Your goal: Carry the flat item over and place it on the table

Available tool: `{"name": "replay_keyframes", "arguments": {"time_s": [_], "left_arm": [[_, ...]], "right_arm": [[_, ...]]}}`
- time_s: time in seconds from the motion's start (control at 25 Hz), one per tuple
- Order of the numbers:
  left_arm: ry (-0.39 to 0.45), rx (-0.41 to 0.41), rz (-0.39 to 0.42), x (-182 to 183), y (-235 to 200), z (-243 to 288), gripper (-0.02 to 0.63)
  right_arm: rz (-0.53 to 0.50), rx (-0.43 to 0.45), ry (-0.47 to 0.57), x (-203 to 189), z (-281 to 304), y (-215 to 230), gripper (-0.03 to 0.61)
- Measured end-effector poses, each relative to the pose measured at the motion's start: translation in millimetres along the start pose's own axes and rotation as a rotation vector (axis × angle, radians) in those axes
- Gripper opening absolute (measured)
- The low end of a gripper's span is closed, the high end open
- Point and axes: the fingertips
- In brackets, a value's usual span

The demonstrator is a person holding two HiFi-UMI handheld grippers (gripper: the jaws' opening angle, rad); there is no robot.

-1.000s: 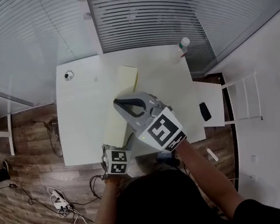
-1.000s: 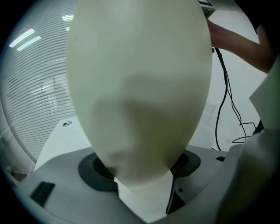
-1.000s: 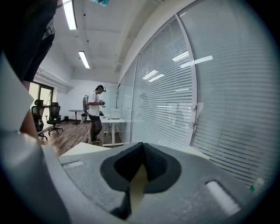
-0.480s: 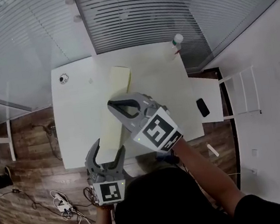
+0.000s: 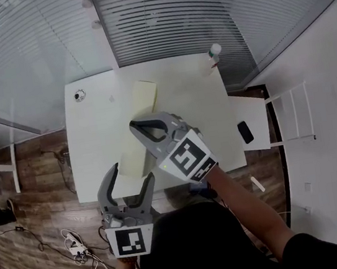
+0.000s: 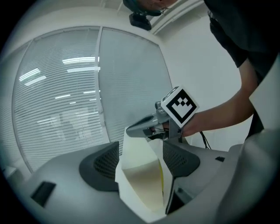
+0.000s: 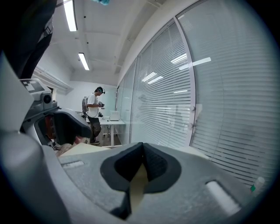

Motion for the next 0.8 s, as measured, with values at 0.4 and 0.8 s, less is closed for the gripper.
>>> {"name": "replay_keyframes", "arguments": {"time_s": [0.4, 0.8], "left_arm": [[-0.030, 0.031, -0.126, -15, -10, 8, 0.321], [-0.049, 0.025, -0.129, -21, -16, 9, 0.284]], "right_arm": [[0.007, 0.017, 0.008, 1, 1, 0, -0.003], [-0.002, 0.015, 0.039, 2, -1, -1, -0.003]]}}
Point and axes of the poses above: the fingertips, and each gripper's own axes: z forward along the fingers, y to its right, x out of its top, and after that the axes turned 12 degrees about -z, right-handed
